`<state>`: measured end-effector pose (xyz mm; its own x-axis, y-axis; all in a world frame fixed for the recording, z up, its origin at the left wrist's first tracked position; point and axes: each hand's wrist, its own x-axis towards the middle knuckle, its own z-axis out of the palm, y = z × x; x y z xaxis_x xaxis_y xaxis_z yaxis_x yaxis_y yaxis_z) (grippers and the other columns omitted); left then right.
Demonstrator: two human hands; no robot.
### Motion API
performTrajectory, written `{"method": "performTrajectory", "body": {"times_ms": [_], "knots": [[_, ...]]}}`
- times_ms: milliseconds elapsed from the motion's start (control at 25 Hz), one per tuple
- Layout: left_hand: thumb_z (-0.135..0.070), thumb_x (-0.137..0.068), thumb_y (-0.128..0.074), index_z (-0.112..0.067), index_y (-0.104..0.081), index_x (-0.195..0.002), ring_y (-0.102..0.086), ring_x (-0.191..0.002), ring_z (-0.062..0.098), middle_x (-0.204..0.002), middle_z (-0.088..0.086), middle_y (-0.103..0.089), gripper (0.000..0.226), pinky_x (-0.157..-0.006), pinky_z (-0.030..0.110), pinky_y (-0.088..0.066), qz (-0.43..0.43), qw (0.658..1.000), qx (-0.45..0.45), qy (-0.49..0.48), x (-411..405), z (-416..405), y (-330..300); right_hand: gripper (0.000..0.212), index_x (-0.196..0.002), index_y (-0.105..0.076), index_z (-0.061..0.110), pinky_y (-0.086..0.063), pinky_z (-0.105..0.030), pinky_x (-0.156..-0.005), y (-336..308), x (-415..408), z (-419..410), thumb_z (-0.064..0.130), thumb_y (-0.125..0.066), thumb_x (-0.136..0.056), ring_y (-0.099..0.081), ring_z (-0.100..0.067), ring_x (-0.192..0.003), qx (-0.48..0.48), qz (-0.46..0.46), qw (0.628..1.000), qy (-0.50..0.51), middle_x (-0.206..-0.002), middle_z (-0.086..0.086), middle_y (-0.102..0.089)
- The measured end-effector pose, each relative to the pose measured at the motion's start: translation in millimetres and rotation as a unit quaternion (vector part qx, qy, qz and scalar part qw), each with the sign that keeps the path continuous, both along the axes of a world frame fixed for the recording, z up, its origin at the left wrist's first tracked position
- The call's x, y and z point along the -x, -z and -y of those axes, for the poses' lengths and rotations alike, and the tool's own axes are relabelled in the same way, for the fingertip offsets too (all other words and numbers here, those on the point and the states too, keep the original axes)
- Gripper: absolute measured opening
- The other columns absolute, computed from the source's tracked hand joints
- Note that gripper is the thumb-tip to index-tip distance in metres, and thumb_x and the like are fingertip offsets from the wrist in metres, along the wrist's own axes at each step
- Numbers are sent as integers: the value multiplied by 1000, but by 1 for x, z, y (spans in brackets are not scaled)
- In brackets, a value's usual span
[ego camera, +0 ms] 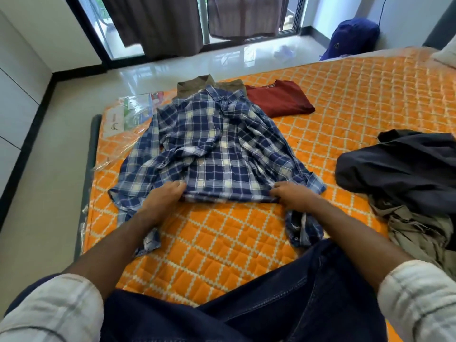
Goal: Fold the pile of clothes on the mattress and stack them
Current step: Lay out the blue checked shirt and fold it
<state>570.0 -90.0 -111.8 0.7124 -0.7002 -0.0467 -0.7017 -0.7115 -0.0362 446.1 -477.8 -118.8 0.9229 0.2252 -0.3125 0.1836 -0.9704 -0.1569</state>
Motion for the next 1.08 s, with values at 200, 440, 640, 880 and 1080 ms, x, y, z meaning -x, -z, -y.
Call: {"method": "performTrajectory", "body": {"times_ms": [200, 440, 640, 880, 1080], "knots": [[-14, -89, -58, -21, -45, -90, -57, -77, 24, -83, -2, -48, 14, -56, 36, -41, -8, 999, -25, -27, 4, -4, -8, 30, -122, -57, 20, -40, -42, -86, -15, 1, 24, 14, -55, -92, -54, -31, -114, 128, 2, 984, 122, -121, -6, -53], [-40, -94, -53, -18, -55, -121, -57, -93, 16, -115, 0, -55, 35, -73, 30, -50, -6, 966, -25, 259, 47, 32, 13, 23, -115, -54, 25, -32, -32, -83, 13, 33, -58, 32, -58, -93, -43, -13, -99, -45, 103, 993, -39, -108, 5, -47], [-25, -103, -41, -14, -49, -137, -58, -104, 22, -130, 7, -55, 37, -83, 36, -51, 36, 981, -73, 175, 69, 58, 31, 39, -133, -48, 22, -47, -36, -90, 41, 28, -82, 18, -57, -95, -54, -20, -105, 3, 146, 989, 7, -121, 0, -54], [-11, -99, -50, -18, -47, -112, -62, -77, 22, -89, -1, -62, 15, -66, 39, -52, -226, 950, 210, -56, 44, 61, 25, 14, -94, -54, 28, -43, -34, -89, 20, 10, -78, 14, -53, -93, -51, -12, -94, -187, 249, 911, 271, -97, 10, -55], [-8, -104, -45, -14, -47, -103, -56, -80, 26, -96, 12, -60, 7, -66, 37, -41, -327, 857, 321, -237, 29, 47, 42, 14, -108, -59, 24, -51, -38, -88, 26, 6, -97, 20, -60, -94, -48, -11, -99, -197, 178, 954, 138, -107, 7, -51]]}}
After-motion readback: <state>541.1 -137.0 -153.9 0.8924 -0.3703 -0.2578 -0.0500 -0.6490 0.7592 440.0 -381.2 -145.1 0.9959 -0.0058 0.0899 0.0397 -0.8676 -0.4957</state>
